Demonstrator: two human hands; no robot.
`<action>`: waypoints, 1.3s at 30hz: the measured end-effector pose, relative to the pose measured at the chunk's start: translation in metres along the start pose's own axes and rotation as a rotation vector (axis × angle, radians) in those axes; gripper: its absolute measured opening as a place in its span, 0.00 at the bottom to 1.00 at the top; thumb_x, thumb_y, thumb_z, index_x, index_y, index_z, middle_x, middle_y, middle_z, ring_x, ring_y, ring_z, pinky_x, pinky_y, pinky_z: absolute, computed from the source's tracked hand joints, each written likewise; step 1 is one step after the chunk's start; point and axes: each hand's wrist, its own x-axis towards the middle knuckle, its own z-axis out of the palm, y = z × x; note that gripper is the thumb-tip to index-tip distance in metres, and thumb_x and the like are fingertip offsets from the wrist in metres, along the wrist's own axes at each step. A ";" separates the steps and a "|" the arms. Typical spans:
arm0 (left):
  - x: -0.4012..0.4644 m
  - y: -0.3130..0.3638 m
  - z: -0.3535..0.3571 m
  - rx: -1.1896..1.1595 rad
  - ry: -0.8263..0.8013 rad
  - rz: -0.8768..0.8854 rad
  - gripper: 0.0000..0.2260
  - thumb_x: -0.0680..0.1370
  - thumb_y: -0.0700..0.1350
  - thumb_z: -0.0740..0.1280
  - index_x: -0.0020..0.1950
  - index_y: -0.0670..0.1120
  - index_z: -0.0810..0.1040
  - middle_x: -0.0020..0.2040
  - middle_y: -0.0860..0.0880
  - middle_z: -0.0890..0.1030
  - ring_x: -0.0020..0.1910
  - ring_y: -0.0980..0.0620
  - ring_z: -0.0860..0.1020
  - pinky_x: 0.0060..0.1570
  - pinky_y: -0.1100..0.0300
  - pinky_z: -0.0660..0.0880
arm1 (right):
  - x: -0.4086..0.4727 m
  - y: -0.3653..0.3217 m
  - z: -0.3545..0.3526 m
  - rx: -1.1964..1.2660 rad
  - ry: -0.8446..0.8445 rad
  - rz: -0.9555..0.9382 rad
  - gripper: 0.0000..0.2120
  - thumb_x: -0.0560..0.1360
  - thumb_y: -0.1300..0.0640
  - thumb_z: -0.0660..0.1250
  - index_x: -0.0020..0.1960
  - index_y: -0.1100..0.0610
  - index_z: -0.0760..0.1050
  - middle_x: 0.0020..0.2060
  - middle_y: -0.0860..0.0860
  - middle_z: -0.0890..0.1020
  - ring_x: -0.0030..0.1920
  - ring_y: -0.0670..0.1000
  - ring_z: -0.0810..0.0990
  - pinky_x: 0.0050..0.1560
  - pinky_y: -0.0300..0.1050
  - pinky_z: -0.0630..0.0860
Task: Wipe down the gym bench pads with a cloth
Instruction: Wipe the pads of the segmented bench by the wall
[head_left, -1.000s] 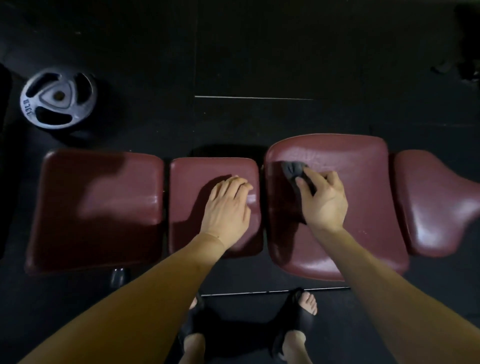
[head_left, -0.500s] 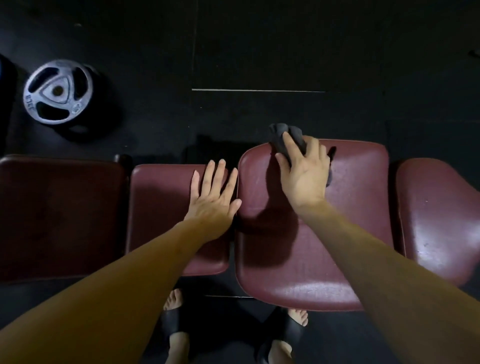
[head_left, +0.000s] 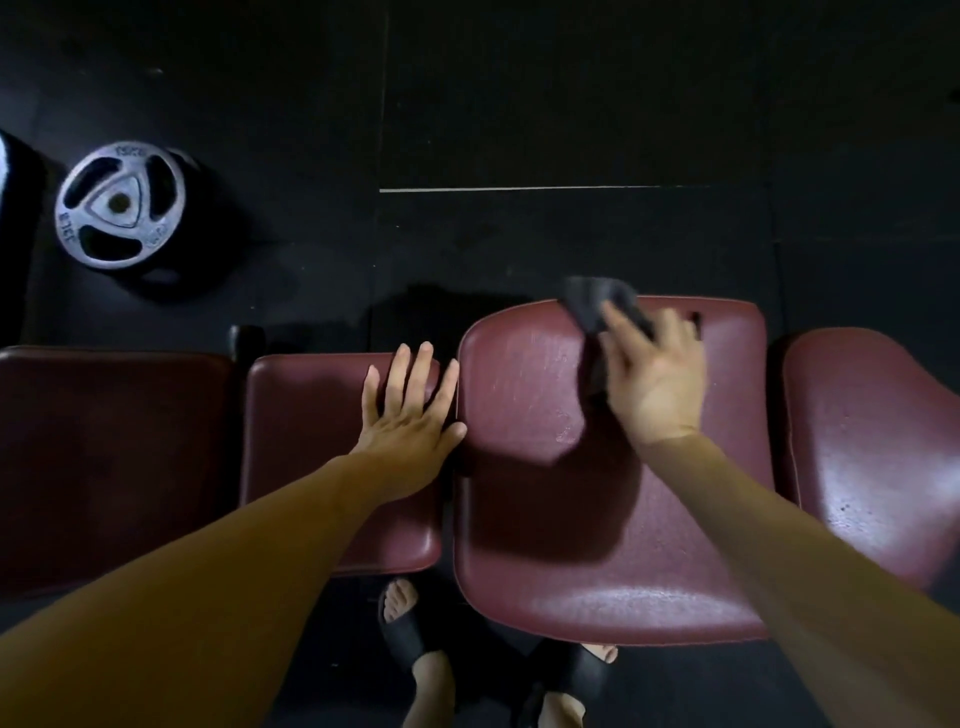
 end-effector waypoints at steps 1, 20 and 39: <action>0.000 0.000 0.001 -0.011 0.009 0.002 0.32 0.85 0.60 0.48 0.82 0.54 0.32 0.78 0.47 0.23 0.74 0.48 0.19 0.72 0.39 0.25 | -0.004 0.006 -0.002 0.002 0.031 0.113 0.15 0.83 0.52 0.66 0.68 0.51 0.81 0.47 0.60 0.76 0.44 0.63 0.74 0.43 0.60 0.75; 0.005 0.064 -0.030 -0.059 0.370 0.130 0.27 0.84 0.51 0.50 0.84 0.49 0.56 0.84 0.50 0.53 0.83 0.52 0.48 0.81 0.47 0.46 | 0.001 0.030 0.000 -0.002 0.185 0.648 0.17 0.80 0.53 0.64 0.67 0.49 0.82 0.54 0.61 0.77 0.50 0.66 0.76 0.51 0.58 0.75; 0.047 0.147 -0.061 0.127 0.036 0.008 0.31 0.82 0.51 0.50 0.84 0.58 0.42 0.84 0.54 0.38 0.83 0.49 0.39 0.80 0.38 0.44 | -0.065 0.078 -0.024 0.112 0.121 0.570 0.15 0.81 0.56 0.67 0.67 0.55 0.81 0.50 0.59 0.75 0.46 0.62 0.74 0.49 0.56 0.77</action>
